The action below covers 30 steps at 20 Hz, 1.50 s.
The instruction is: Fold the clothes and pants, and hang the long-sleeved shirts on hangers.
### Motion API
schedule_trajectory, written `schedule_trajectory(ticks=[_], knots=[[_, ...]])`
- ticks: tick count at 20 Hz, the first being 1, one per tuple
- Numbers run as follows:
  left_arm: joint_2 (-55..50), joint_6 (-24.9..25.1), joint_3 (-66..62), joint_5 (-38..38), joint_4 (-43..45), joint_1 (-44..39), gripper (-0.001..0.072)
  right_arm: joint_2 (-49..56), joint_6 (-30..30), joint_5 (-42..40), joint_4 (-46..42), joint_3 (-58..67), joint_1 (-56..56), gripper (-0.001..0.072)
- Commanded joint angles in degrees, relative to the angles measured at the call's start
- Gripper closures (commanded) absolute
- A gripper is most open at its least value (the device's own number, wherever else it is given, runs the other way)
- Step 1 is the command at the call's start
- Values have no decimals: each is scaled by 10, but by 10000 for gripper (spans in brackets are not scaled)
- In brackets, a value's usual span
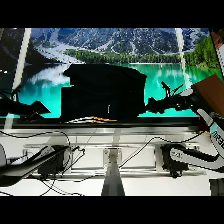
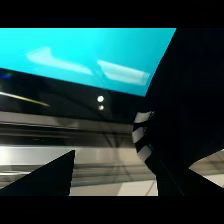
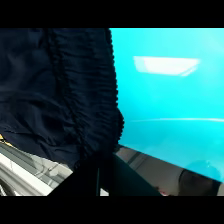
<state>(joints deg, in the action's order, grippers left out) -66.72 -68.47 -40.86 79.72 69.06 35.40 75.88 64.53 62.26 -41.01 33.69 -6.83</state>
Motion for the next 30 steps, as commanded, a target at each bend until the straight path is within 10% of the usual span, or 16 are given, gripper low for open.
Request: schedule_trajectory(ticks=[1,18,21,23,30], knots=[[0,62,60,-23,-30,4,162,0,-29,-10,11,0,2,684],[0,163,131,-61,-156,-14,168,0,-41,-19,11,0,2,685],[0,165,154,-117,-156,-55,398,0,-41,-19,11,0,2,685],[0,176,148,-135,-166,-83,708,-2,-43,-14,10,2,2,685],[10,214,-63,-131,-237,-111,703,-113,-81,13,7,132,11,686]])
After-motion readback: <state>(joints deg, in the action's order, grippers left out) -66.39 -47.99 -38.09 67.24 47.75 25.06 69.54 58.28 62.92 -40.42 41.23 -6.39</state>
